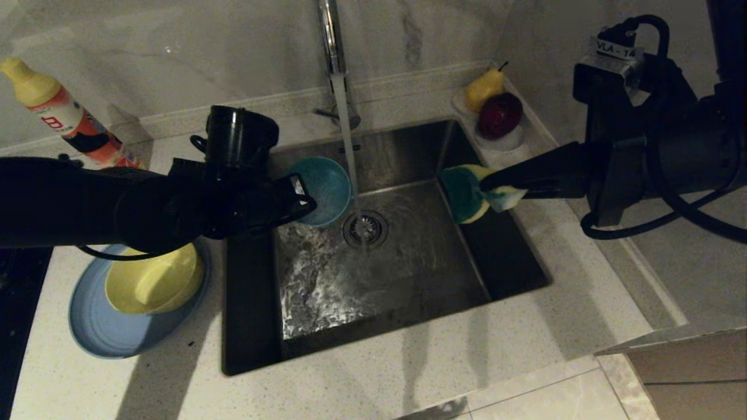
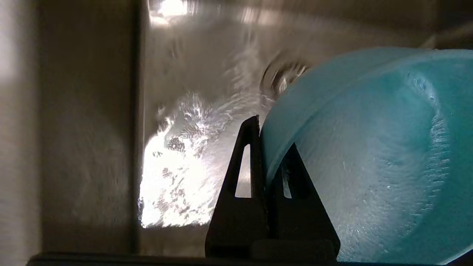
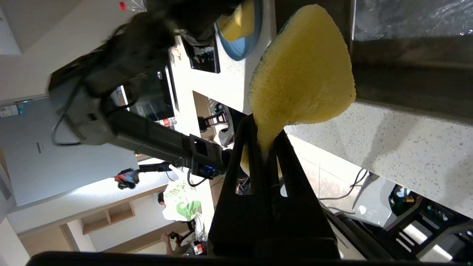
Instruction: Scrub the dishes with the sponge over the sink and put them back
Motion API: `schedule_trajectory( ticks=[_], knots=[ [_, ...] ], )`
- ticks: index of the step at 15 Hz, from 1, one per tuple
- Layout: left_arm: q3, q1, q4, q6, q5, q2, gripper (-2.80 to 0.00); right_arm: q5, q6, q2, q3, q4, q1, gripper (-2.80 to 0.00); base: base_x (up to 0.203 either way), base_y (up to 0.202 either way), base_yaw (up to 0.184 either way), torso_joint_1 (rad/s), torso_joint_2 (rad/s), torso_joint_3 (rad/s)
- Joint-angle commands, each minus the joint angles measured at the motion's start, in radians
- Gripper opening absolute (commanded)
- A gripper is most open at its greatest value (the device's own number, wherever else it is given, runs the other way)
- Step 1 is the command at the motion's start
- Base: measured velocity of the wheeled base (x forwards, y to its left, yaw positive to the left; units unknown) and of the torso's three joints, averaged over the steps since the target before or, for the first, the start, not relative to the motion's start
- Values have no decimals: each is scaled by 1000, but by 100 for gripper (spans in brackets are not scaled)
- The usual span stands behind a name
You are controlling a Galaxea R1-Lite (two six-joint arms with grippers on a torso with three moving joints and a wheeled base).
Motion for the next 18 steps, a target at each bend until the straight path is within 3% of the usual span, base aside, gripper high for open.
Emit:
schedule_trajectory(
  ticks=[1,3,5,9,11,14,18],
  knots=[
    [30,5,-58,1,4,-94,-280,4,3,1,6,2,0,-280,0,0,0,0,0,0],
    [96,6,-130,48,9,-137,-280,2,3,0,5,2,0,-280,0,0,0,0,0,0],
    [178,6,-273,128,15,-168,-280,2,3,1,5,2,0,-280,0,0,0,0,0,0],
    [360,6,-824,349,28,-158,-280,2,3,15,5,1,0,-280,0,0,0,0,0,0],
    [410,6,-986,429,28,-143,-280,2,3,20,5,1,0,-280,0,0,0,0,0,0],
    [440,6,-1129,456,26,-125,-280,3,3,29,8,1,-15,-280,0,0,0,0,0,0],
    [455,6,-1282,577,21,-117,-280,13,3,35,16,-7,-40,-280,0,0,0,0,0,0]
  ],
)
